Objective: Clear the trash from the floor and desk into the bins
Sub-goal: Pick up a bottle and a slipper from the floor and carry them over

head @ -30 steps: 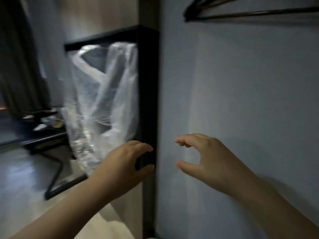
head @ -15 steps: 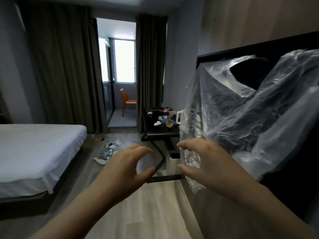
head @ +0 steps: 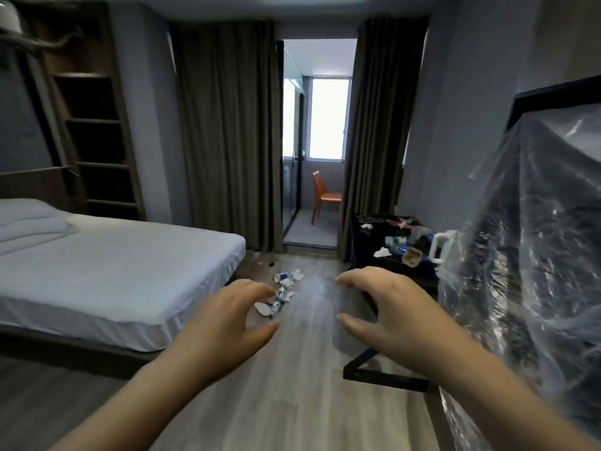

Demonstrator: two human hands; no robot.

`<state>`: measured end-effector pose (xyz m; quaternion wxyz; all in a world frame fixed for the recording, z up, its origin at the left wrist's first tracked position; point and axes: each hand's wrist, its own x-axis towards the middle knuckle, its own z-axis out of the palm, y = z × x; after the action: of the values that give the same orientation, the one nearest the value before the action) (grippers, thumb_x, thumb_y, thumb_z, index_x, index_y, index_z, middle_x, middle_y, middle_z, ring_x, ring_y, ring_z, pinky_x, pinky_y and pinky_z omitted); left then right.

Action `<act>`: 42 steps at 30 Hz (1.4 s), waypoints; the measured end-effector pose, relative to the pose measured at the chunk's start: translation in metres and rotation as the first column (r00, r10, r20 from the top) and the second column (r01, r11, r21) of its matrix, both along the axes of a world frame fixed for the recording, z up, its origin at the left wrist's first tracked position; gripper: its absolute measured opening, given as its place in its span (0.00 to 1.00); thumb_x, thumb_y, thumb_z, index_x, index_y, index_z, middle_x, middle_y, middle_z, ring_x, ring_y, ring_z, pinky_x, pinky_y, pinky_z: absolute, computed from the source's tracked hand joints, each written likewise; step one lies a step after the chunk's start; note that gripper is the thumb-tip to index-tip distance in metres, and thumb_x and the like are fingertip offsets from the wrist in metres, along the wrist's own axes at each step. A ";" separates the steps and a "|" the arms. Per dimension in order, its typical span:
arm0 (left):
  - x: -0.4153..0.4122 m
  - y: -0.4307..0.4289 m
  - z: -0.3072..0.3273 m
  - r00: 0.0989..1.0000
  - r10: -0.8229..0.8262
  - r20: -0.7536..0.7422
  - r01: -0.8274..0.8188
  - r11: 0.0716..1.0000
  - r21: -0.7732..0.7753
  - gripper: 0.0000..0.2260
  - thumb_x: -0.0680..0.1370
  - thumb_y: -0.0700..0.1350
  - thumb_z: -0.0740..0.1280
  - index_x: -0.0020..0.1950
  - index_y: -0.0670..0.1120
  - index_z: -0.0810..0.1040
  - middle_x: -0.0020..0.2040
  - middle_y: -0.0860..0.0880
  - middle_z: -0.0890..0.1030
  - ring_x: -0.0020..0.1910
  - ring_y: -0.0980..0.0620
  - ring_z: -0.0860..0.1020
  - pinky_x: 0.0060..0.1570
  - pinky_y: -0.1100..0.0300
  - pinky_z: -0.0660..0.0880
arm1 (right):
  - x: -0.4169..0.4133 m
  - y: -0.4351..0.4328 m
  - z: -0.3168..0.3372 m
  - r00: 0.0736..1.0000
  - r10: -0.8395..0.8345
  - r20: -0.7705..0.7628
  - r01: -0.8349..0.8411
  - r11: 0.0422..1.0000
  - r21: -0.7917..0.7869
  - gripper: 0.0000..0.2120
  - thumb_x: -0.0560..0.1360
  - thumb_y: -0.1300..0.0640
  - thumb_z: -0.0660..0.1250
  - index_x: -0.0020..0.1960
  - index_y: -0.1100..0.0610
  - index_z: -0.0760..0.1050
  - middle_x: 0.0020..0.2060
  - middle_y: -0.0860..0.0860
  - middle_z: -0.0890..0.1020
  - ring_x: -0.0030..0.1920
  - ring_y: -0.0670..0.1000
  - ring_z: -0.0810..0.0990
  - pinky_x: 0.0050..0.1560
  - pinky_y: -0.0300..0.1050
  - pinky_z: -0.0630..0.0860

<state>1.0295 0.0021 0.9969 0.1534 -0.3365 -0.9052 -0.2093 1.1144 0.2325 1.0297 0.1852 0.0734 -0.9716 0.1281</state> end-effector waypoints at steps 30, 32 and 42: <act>-0.549 0.048 -0.089 0.969 0.081 0.235 -0.057 0.993 -0.105 0.19 0.75 0.56 0.67 0.65 0.56 0.73 0.59 0.59 0.75 0.55 0.61 0.73 0.51 0.72 0.66 | -0.549 0.081 -0.098 0.963 -0.068 0.262 0.093 0.992 -0.086 0.23 0.73 0.41 0.66 0.67 0.42 0.70 0.59 0.37 0.74 0.60 0.38 0.71 0.60 0.35 0.69; -0.586 0.064 -0.095 0.969 0.090 0.230 -0.067 0.992 -0.107 0.19 0.75 0.56 0.67 0.65 0.56 0.73 0.58 0.59 0.75 0.54 0.62 0.73 0.50 0.73 0.65 | -0.588 0.099 -0.105 0.965 -0.060 0.255 0.088 0.991 -0.098 0.23 0.72 0.42 0.67 0.67 0.43 0.70 0.59 0.38 0.75 0.60 0.39 0.72 0.60 0.36 0.70; -0.745 0.134 -0.110 0.931 0.182 0.315 -0.138 0.978 -0.157 0.18 0.75 0.58 0.66 0.64 0.58 0.73 0.59 0.60 0.75 0.55 0.63 0.72 0.55 0.69 0.68 | -0.775 0.177 -0.124 0.942 0.021 0.334 0.038 0.985 -0.169 0.23 0.71 0.46 0.70 0.65 0.47 0.73 0.58 0.43 0.78 0.59 0.43 0.75 0.61 0.41 0.71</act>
<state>0.2849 0.1365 0.8866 -0.0052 -0.2313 -0.9544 -0.1888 0.3397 0.4091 0.9052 0.0239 0.0299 -0.9744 0.2215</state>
